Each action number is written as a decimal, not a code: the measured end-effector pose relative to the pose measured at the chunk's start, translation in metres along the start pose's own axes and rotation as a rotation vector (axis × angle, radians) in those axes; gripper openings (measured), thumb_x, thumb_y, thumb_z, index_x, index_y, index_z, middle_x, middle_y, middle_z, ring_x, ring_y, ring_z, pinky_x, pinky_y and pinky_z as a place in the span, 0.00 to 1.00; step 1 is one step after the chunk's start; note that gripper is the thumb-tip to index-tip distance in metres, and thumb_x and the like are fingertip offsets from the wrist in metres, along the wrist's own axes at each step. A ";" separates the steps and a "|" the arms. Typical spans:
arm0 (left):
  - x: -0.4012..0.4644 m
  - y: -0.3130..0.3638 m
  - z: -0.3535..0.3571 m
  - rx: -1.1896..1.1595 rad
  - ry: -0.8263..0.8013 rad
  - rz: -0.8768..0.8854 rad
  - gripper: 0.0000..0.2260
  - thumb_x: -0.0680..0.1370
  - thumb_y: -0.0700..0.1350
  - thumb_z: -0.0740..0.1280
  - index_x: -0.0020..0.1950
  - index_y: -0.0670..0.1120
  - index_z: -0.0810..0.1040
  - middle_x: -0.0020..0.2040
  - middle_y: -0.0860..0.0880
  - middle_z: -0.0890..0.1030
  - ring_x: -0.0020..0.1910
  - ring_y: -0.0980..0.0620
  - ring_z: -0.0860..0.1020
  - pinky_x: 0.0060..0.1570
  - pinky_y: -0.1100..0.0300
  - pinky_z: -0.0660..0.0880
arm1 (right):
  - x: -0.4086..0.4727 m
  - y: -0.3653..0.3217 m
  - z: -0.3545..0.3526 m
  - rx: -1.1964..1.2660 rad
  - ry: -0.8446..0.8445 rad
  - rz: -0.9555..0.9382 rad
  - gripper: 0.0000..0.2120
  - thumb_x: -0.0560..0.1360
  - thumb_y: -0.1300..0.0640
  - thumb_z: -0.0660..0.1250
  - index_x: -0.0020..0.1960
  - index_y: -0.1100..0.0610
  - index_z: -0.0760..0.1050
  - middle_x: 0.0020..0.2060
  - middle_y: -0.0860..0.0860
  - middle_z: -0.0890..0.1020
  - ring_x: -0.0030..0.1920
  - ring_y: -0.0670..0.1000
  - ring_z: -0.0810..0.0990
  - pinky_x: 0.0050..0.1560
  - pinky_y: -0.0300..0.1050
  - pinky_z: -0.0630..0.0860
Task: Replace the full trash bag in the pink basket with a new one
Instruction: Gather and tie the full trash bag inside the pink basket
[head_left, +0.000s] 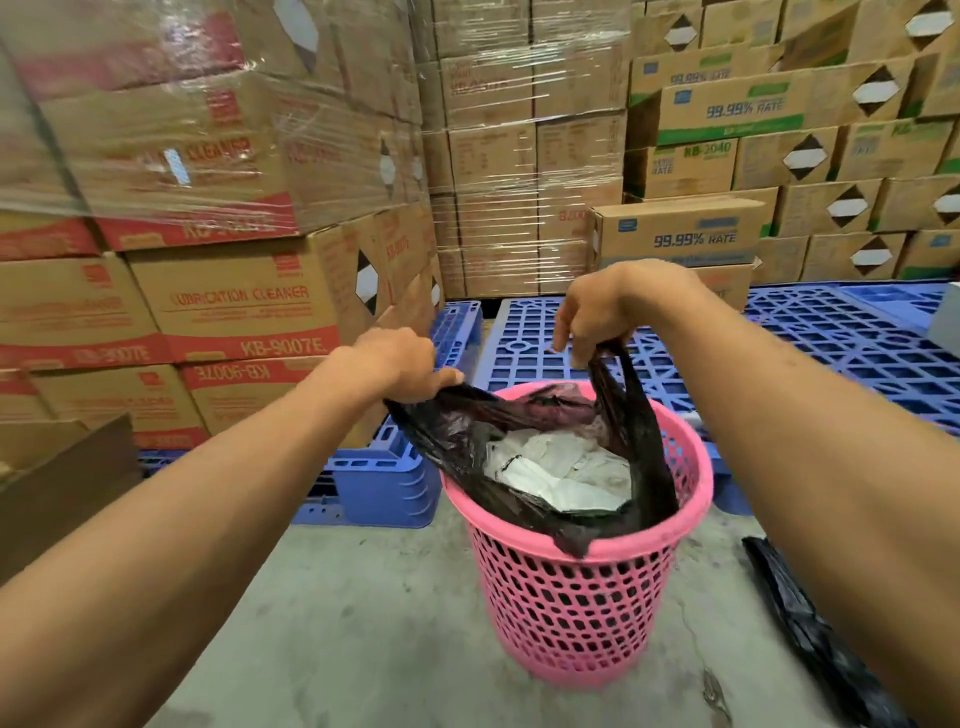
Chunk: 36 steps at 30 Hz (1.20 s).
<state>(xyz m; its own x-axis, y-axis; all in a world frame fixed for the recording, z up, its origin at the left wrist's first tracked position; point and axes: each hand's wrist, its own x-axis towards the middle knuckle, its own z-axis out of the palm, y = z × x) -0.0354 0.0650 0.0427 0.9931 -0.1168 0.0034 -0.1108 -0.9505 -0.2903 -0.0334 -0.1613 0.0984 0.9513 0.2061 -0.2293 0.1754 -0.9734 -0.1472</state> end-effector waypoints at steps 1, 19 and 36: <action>-0.004 0.001 0.003 0.063 -0.054 -0.023 0.32 0.79 0.69 0.49 0.53 0.44 0.79 0.50 0.44 0.79 0.55 0.43 0.78 0.59 0.48 0.70 | -0.005 -0.004 -0.002 -0.132 0.052 0.025 0.15 0.71 0.58 0.74 0.57 0.54 0.82 0.48 0.52 0.84 0.46 0.57 0.83 0.51 0.54 0.82; 0.033 0.046 0.020 -2.072 -0.509 -0.316 0.11 0.82 0.39 0.53 0.39 0.44 0.63 0.50 0.37 0.83 0.26 0.54 0.59 0.24 0.62 0.58 | -0.015 0.004 -0.021 -0.066 -0.113 0.307 0.16 0.75 0.53 0.73 0.30 0.57 0.81 0.29 0.52 0.84 0.38 0.51 0.81 0.55 0.48 0.80; 0.033 0.144 0.081 -2.442 -0.451 0.245 0.42 0.72 0.77 0.50 0.52 0.40 0.80 0.49 0.34 0.81 0.29 0.49 0.64 0.31 0.57 0.56 | 0.039 0.027 0.033 0.950 -0.055 -0.019 0.07 0.77 0.72 0.67 0.53 0.74 0.75 0.47 0.64 0.83 0.42 0.56 0.87 0.46 0.45 0.84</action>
<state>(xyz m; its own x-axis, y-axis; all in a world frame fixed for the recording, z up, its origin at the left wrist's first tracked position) -0.0159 -0.0522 -0.0760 0.8733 -0.4851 -0.0452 0.3162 0.4937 0.8101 0.0002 -0.1760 0.0539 0.9328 0.2489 -0.2605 -0.1122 -0.4864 -0.8665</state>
